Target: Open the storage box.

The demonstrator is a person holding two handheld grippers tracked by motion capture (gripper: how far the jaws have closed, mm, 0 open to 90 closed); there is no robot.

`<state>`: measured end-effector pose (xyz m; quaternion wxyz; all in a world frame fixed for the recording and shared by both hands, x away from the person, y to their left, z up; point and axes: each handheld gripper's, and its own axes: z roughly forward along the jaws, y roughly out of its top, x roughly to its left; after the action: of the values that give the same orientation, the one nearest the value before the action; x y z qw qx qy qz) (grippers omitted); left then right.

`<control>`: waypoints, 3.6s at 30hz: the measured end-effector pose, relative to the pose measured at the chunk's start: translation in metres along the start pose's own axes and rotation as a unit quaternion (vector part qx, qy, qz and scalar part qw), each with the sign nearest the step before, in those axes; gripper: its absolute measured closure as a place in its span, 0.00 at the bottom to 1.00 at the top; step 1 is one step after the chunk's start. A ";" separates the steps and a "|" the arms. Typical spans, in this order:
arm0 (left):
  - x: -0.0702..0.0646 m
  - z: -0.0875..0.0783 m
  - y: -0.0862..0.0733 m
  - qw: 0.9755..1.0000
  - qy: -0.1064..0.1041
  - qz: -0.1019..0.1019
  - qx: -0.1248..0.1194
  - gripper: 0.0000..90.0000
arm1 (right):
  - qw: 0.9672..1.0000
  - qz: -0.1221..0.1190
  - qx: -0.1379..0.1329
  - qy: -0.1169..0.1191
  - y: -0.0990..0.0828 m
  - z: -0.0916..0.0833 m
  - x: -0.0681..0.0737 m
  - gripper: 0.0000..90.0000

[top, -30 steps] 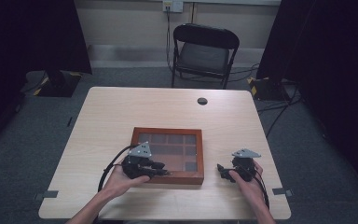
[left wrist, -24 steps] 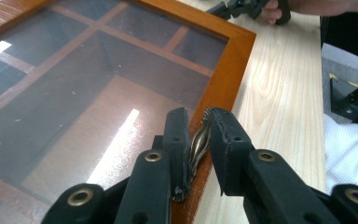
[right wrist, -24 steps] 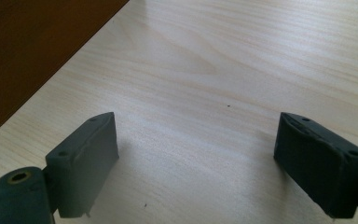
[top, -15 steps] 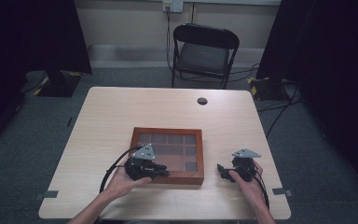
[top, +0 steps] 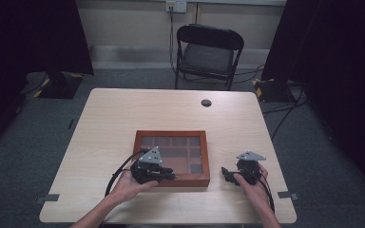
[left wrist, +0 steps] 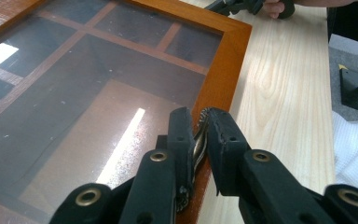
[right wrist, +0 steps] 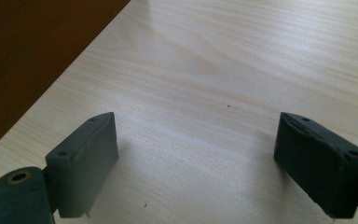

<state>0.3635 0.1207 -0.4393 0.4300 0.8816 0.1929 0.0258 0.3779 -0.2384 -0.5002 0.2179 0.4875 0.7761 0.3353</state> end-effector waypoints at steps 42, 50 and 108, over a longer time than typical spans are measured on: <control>0.007 -0.008 0.006 0.999 -0.024 -0.026 -0.014 0.90 | 1.000 0.000 0.000 0.000 0.000 0.000 0.000 0.14; 0.007 -0.011 0.010 0.999 -0.026 -0.030 -0.015 0.89 | 1.000 0.000 0.000 0.000 0.000 0.000 0.000 0.14; 0.020 -0.039 0.046 0.997 -0.041 -0.048 -0.034 0.90 | 1.000 0.000 0.000 0.000 0.000 0.000 0.000 0.14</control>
<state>0.3888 0.1312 -0.3817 0.4678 0.8567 0.2160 -0.0248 0.3780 -0.2384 -0.5002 0.2178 0.4872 0.7763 0.3354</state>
